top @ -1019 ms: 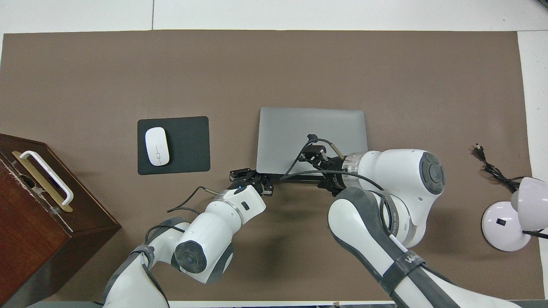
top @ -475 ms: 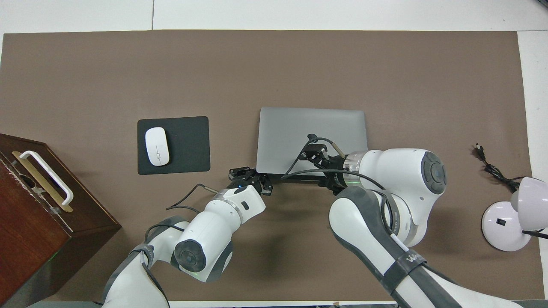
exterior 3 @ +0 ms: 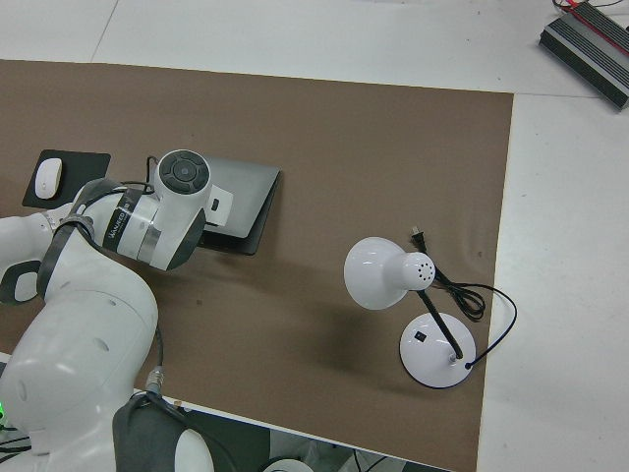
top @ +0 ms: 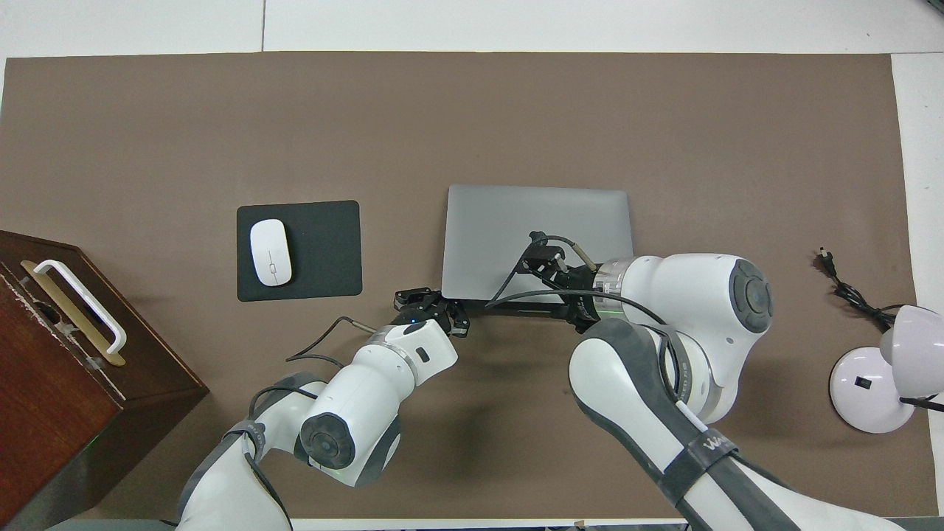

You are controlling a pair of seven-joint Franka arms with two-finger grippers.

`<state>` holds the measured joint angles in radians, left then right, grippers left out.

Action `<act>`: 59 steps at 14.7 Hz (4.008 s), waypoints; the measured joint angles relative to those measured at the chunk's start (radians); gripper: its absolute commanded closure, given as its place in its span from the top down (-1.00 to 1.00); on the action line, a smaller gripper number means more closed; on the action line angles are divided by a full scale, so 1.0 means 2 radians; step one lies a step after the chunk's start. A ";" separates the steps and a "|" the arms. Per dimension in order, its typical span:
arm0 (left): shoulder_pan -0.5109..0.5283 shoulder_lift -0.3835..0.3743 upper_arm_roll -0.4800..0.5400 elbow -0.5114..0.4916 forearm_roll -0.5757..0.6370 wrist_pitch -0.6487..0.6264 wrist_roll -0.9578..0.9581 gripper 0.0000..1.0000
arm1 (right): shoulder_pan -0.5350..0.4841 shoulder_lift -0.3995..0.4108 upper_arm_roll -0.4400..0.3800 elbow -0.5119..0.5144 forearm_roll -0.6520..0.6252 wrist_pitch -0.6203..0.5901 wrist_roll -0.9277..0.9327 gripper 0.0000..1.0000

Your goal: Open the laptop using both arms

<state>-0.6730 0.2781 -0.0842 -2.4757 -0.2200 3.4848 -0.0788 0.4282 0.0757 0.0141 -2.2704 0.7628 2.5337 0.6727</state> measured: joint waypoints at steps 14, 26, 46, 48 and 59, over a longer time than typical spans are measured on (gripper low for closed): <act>0.000 0.001 0.004 0.000 0.000 0.001 0.041 -1.00 | -0.001 0.003 0.002 0.013 0.000 -0.002 -0.014 1.00; 0.000 0.002 0.004 0.001 0.000 0.002 0.044 -1.00 | -0.014 0.037 0.000 0.102 0.000 0.001 -0.050 1.00; 0.000 0.002 0.004 0.001 0.000 0.002 0.044 -1.00 | -0.044 0.094 -0.001 0.242 -0.062 -0.029 -0.141 1.00; 0.000 0.002 0.004 0.001 0.000 0.002 0.044 -1.00 | -0.052 0.098 -0.001 0.247 -0.062 -0.030 -0.159 1.00; 0.000 0.002 0.004 0.001 0.000 0.002 0.044 -1.00 | -0.068 0.136 -0.001 0.302 -0.064 -0.030 -0.208 1.00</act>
<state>-0.6735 0.2824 -0.0764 -2.4743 -0.2200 3.4895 0.0099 0.2922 0.3469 0.0111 -1.6671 0.6343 2.4741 0.2565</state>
